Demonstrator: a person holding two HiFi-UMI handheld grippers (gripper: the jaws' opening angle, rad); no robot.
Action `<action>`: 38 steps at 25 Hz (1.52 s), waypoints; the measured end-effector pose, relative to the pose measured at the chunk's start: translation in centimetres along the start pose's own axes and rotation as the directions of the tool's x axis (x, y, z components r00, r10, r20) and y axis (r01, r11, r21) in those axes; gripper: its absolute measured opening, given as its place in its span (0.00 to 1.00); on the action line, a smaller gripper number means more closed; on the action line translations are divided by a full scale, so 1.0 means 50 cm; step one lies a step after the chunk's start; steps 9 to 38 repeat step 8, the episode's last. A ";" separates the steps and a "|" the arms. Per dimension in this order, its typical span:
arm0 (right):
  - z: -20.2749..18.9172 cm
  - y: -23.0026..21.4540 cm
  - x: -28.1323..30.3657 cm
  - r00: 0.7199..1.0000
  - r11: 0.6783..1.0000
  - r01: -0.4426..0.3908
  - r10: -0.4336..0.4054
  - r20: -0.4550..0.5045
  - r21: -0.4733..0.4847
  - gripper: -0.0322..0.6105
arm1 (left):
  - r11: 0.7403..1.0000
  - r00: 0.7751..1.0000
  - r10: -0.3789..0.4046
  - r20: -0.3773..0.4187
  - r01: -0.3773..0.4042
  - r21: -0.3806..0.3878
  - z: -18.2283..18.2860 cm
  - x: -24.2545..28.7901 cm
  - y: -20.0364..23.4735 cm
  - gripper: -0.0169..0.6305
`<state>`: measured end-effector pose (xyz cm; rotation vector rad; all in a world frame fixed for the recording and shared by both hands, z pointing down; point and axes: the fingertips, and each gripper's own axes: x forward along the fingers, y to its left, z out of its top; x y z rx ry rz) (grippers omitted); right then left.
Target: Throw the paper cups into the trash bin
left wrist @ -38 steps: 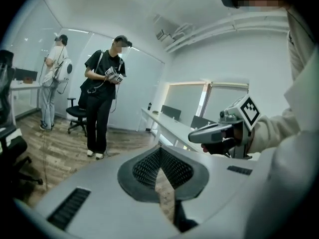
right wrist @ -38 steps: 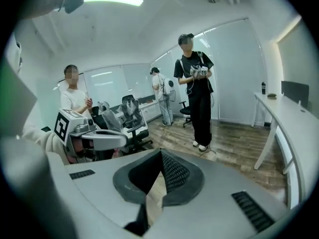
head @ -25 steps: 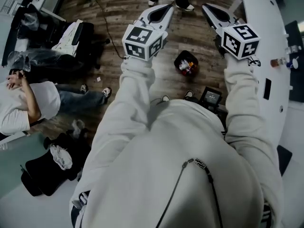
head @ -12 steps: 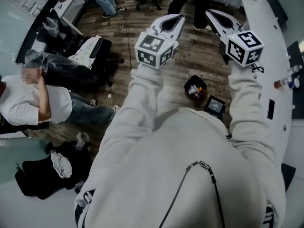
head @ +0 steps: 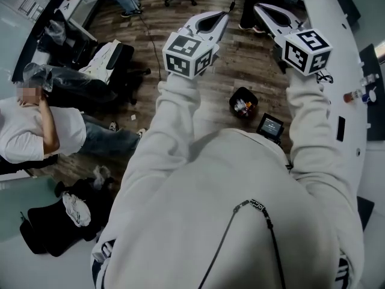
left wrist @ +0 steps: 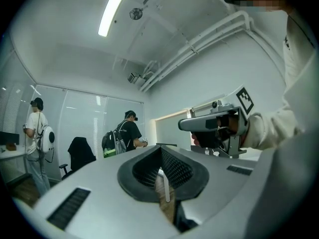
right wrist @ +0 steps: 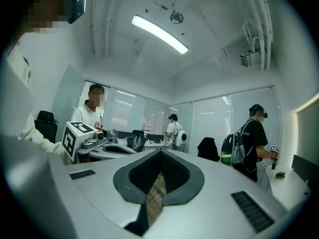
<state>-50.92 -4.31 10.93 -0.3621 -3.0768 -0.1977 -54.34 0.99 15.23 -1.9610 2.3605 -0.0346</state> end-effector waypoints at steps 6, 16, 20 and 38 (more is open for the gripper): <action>-0.013 -0.012 0.004 1.000 1.000 0.008 -0.008 -0.015 -0.004 0.08 | 1.000 1.000 -0.019 0.010 0.019 -0.006 -0.002 0.019 0.002 0.03; -0.021 -0.023 0.003 1.000 1.000 0.016 -0.016 -0.018 0.007 0.08 | 1.000 1.000 -0.028 0.011 0.028 -0.008 -0.006 0.028 -0.001 0.03; -0.021 -0.023 0.003 1.000 1.000 0.016 -0.016 -0.018 0.007 0.08 | 1.000 1.000 -0.028 0.011 0.028 -0.008 -0.006 0.028 -0.001 0.03; -0.021 -0.023 0.003 1.000 1.000 0.016 -0.016 -0.018 0.007 0.08 | 1.000 1.000 -0.028 0.011 0.028 -0.008 -0.006 0.028 -0.001 0.03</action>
